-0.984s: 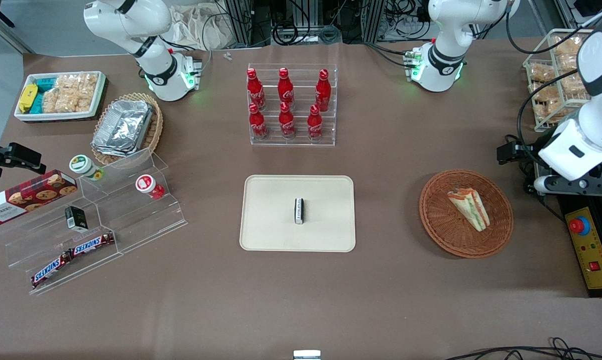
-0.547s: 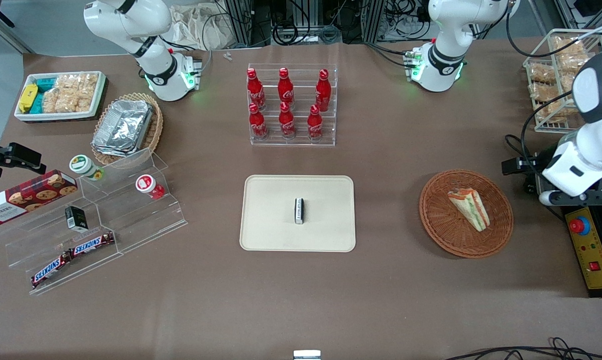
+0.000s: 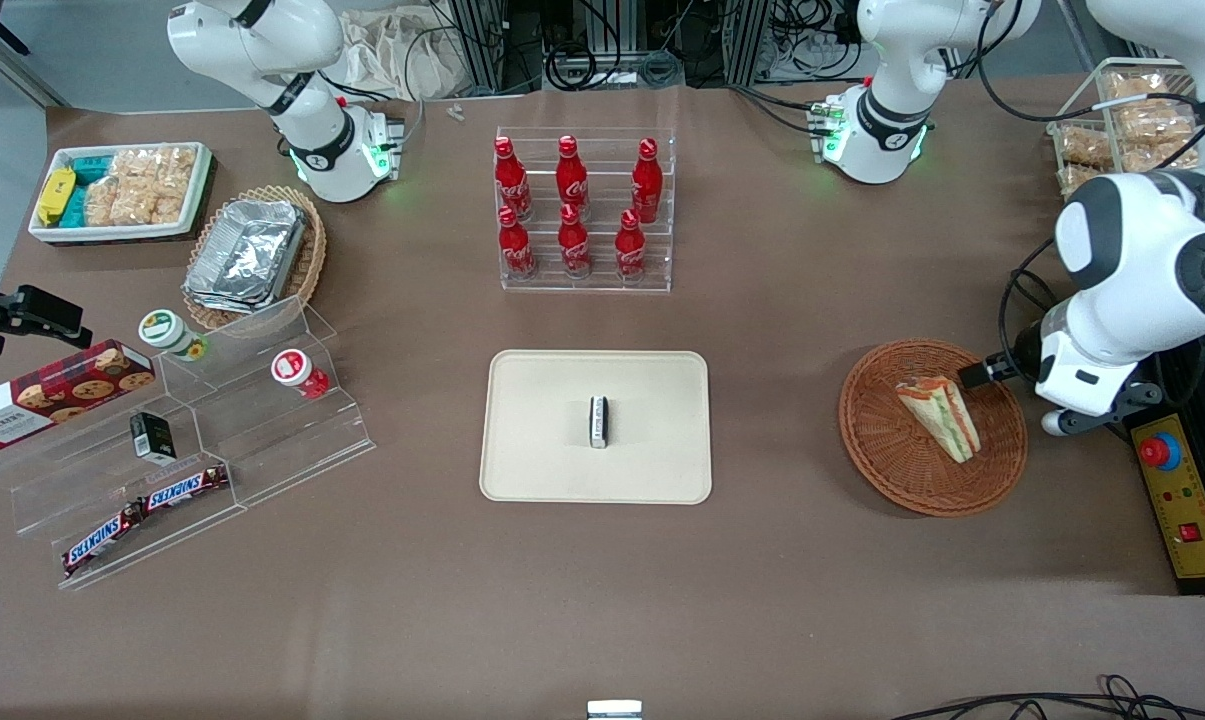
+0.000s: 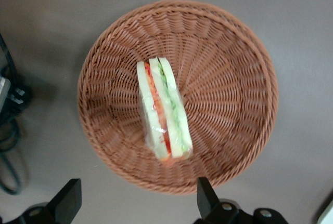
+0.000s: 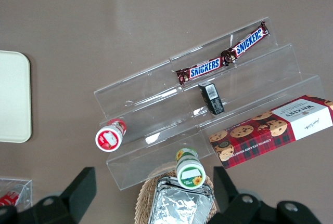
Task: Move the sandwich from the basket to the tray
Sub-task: 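Lower the left gripper over the wrapped sandwich and close on it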
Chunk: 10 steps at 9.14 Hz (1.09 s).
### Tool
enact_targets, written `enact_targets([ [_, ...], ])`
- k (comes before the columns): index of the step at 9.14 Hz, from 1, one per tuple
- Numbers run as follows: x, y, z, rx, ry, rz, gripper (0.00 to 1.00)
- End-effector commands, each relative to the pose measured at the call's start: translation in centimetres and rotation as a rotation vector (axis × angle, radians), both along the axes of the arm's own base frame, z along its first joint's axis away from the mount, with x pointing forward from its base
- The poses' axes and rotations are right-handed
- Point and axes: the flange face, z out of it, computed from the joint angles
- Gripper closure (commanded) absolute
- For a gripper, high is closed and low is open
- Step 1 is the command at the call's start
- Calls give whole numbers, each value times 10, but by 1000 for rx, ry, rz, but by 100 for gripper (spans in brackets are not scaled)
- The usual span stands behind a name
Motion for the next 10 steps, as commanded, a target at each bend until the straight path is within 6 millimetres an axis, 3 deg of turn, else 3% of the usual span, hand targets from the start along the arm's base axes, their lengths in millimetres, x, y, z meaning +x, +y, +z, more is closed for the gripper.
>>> enact_targets([
  [1,-10,-1,-44,0,-39,231,0],
  [5,-3,1,-94,6,-39,311,0],
  [9,-6,0,-115,-10,-65,352,1],
  [10,-6,-1,-116,-11,-64,355,10],
])
